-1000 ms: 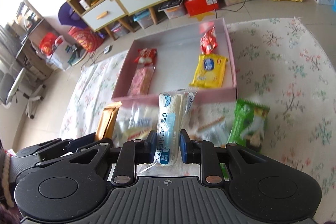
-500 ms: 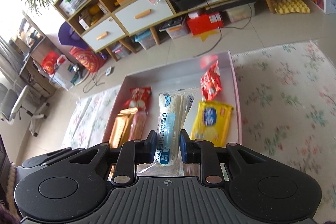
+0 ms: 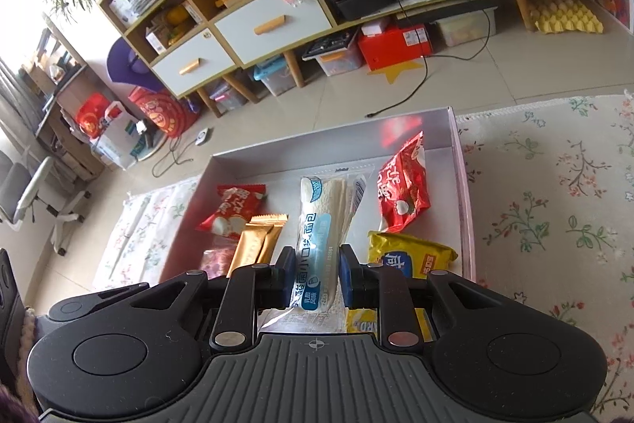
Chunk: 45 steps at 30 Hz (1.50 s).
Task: Organize snacks
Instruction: 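Carry both packets into the pink box and open both tools, then lift both open tools out of the box toward the remaining snacks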
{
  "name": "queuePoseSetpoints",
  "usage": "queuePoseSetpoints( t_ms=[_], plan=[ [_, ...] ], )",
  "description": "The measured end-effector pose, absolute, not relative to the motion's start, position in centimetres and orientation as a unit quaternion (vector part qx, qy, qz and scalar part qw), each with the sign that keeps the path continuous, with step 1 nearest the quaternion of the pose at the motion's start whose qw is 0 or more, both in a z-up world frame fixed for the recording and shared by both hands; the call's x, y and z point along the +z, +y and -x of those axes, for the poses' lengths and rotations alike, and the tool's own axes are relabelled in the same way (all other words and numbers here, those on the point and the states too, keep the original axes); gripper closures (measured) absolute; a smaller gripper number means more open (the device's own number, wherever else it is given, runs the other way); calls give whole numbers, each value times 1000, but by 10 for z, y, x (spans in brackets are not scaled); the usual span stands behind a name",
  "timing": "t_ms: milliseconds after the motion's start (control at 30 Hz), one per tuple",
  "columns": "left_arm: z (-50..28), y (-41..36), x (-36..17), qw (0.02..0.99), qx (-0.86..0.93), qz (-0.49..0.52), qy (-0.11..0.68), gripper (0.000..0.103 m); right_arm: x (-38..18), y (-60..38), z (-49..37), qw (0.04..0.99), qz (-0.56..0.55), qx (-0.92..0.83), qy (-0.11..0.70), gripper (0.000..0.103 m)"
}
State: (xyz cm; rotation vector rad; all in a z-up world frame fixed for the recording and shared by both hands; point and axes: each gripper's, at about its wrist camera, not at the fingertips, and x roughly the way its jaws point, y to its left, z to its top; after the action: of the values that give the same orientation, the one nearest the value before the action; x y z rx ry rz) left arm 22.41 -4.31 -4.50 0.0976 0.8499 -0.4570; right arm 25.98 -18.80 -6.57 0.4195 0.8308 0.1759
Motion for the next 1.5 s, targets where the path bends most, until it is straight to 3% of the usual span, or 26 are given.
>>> queuePoseSetpoints(
  t_ms=[667, 933, 1000, 1067, 1267, 1500],
  plan=[
    [-219, -34, -50, 867, -215, -15, 450, 77, -71, -179, -269, 890, -180, 88, 409, 80],
    [-219, -39, -50, 883, -204, -26, 421, 73, -68, -175, -268, 889, -173, 88, 414, 76],
    [-218, -38, -48, 887, -206, -22, 412, 63, -65, -176, -266, 890, -170, 86, 414, 75],
    [-216, -36, -45, 891, -202, -16, 406, 56, -61, -178, -262, 894, -169, 81, 408, 62],
    [-203, -28, -30, 899, -191, -3, 394, 34, -47, -185, -245, 895, -178, 75, 402, 41],
    [-185, -17, -19, 903, -195, 9, 382, 19, -31, -183, -221, 900, -174, 69, 394, 26]
  ],
)
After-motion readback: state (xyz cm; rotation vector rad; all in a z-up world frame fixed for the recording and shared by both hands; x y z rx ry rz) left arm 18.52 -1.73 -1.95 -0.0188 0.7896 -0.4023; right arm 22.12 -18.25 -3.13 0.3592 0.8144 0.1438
